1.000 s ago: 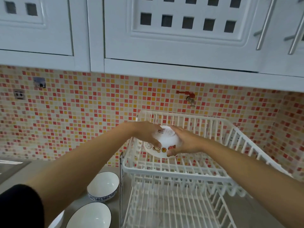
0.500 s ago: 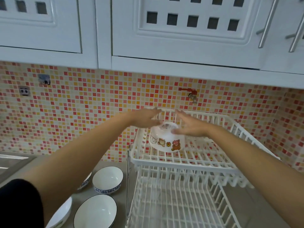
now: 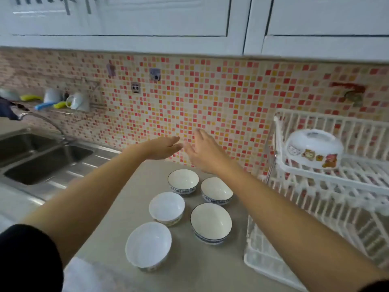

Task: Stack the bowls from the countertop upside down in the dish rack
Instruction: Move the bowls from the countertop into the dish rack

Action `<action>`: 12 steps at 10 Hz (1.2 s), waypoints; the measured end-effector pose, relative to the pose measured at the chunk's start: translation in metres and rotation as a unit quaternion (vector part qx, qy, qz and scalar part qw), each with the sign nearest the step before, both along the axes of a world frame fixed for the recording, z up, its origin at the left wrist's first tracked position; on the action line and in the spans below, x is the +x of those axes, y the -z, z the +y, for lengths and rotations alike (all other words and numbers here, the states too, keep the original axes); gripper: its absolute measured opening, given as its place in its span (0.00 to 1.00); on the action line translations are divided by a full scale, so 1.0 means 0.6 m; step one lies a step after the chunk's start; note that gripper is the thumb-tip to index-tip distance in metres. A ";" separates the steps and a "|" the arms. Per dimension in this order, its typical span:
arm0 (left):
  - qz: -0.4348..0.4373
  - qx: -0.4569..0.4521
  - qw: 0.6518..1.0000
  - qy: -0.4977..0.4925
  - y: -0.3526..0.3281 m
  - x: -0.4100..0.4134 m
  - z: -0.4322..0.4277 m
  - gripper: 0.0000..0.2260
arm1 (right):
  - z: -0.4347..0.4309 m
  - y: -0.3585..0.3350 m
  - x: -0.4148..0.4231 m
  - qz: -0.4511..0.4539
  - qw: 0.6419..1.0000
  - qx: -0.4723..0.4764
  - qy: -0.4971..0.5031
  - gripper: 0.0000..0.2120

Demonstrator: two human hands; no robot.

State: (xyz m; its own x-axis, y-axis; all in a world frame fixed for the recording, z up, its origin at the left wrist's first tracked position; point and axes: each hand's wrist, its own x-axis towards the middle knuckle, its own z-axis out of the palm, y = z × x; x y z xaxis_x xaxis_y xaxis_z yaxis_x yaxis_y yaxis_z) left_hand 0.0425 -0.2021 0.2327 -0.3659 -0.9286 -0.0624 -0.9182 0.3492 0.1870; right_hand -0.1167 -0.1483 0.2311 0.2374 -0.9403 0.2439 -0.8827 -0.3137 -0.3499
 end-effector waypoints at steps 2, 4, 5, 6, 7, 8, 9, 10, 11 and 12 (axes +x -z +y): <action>-0.049 0.107 0.991 -0.069 0.170 0.119 0.040 0.26 | 0.029 0.243 0.121 -0.029 0.981 0.159 0.103 0.31; -0.094 0.202 0.965 -0.137 0.347 0.188 0.063 0.28 | 0.055 0.409 0.175 -0.082 0.936 0.277 0.200 0.29; -0.100 0.252 0.951 -0.149 0.395 0.190 0.079 0.28 | 0.060 0.440 0.186 -0.094 0.909 0.336 0.228 0.24; -0.068 0.297 0.937 -0.170 0.421 0.184 0.101 0.24 | 0.073 0.458 0.190 -0.119 0.905 0.347 0.215 0.17; -0.067 0.312 0.934 -0.160 0.421 0.183 0.115 0.23 | 0.082 0.455 0.194 -0.127 0.912 0.334 0.205 0.15; 0.058 0.297 0.927 -0.223 0.388 0.209 0.103 0.25 | 0.084 0.421 0.208 -0.106 0.925 0.319 0.178 0.16; 0.080 0.276 0.938 -0.191 0.333 0.224 0.106 0.23 | 0.079 0.376 0.216 -0.108 0.935 0.298 0.158 0.17; 0.132 0.194 0.955 -0.180 0.231 0.231 0.099 0.18 | 0.074 0.292 0.209 -0.133 0.953 0.230 0.143 0.19; 0.132 0.109 0.971 -0.165 0.160 0.213 0.103 0.15 | 0.068 0.231 0.190 -0.156 0.965 0.159 0.141 0.21; 0.159 -0.032 0.981 -0.103 0.051 0.151 0.125 0.15 | 0.067 0.135 0.142 -0.216 0.964 0.053 0.146 0.19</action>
